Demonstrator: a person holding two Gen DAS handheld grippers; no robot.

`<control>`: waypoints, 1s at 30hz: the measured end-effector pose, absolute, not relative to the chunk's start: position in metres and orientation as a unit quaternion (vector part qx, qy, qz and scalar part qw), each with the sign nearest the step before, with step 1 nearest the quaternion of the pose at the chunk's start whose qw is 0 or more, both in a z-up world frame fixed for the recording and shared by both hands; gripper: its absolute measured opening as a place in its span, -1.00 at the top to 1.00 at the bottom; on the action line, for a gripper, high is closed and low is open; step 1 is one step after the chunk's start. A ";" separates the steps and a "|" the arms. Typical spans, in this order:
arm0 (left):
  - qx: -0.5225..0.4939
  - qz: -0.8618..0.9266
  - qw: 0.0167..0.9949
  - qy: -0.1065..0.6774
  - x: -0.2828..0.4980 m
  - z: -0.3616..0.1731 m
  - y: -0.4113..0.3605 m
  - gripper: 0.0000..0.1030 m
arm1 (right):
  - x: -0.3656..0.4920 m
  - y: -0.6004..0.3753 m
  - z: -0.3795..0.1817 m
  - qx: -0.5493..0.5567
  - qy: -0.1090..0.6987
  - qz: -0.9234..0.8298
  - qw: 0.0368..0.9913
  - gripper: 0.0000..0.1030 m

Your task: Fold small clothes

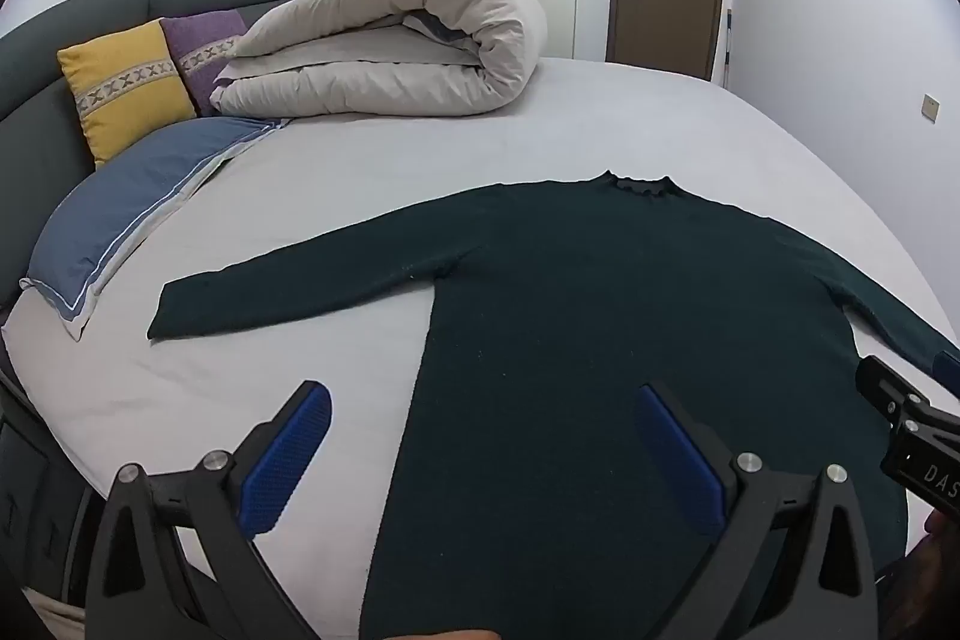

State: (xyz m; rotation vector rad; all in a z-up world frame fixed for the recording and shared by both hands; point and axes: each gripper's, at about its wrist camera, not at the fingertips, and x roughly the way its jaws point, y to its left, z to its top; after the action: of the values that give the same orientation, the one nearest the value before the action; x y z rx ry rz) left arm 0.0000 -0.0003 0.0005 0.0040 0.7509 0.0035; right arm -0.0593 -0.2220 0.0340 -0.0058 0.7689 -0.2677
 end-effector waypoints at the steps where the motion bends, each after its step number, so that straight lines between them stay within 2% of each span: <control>1: 0.003 0.002 0.931 0.365 0.000 0.001 0.000 -1.00 | -0.059 -0.222 0.034 -0.003 0.375 -0.130 0.918 -1.00; 30: 0.006 0.004 0.932 0.361 -0.003 0.003 0.002 -1.00 | -0.058 -0.216 0.026 -0.003 0.379 -0.127 0.917 -1.00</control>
State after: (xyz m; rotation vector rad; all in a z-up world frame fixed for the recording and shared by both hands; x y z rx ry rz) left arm -0.0030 0.0021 0.0028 0.0129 0.7389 0.0092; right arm -0.0576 -0.2164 0.0263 -0.0066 0.7799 -0.2610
